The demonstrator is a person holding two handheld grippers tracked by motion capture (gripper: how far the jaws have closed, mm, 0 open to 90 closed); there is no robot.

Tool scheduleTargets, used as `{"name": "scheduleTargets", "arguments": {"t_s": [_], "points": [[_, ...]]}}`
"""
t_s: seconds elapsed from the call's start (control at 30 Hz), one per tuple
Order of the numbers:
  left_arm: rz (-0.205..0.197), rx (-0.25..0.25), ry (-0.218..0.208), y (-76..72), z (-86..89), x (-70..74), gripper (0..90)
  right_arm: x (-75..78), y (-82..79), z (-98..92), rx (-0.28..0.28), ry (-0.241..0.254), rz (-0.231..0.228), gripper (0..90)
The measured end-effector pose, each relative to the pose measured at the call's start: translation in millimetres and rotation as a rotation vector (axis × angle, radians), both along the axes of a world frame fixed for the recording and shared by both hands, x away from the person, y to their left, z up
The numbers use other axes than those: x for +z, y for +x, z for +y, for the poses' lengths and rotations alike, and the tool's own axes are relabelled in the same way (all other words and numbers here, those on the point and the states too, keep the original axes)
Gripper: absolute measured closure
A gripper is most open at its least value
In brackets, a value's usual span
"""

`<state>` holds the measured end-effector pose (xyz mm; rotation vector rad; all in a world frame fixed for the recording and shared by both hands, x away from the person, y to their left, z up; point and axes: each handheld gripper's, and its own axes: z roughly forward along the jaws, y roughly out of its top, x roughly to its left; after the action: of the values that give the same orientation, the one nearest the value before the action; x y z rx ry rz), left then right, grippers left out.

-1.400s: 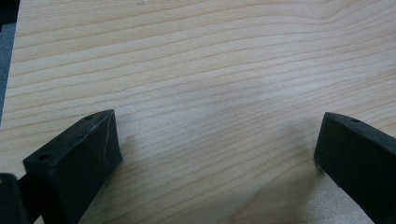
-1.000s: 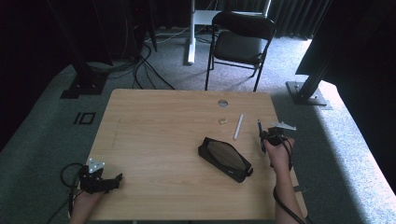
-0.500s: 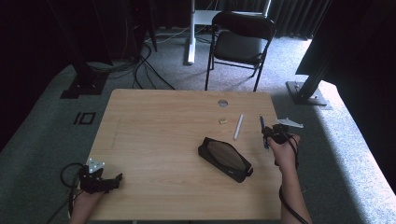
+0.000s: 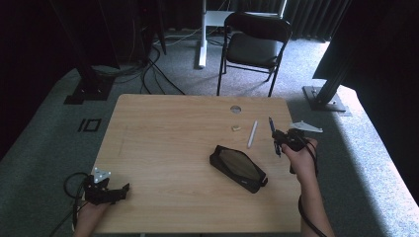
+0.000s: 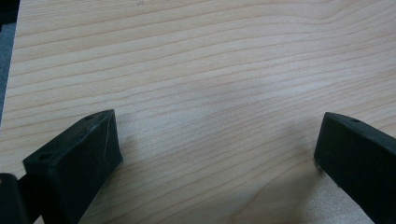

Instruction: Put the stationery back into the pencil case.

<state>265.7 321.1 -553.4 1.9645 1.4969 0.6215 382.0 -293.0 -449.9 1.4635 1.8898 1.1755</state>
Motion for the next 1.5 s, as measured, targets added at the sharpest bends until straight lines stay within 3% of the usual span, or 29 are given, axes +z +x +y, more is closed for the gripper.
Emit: {"name": "scheduleTargets", "arguments": {"t_s": [0.17,0.4,0.83,1.37,1.5], "points": [[0.000,0.000,0.000,0.0,0.0,0.0,0.6,7.3,-4.1,5.2,0.033,0.002,-0.015,79.4],[0.000,0.000,0.000,0.0,0.0,0.0,0.6,25.5,-14.4,21.2,0.123,-0.005,-0.050,79.5],[-0.001,0.001,0.000,0.1,0.0,0.0,0.6,39.8,-29.9,46.8,0.244,-0.007,-0.083,79.5],[-0.001,0.000,0.000,0.1,0.0,0.0,0.6,35.2,-38.3,74.3,0.399,-0.033,-0.045,79.4],[0.000,-0.001,0.001,0.0,0.1,0.0,0.6,32.2,-37.4,82.3,0.438,-0.065,-0.026,79.4]]}}
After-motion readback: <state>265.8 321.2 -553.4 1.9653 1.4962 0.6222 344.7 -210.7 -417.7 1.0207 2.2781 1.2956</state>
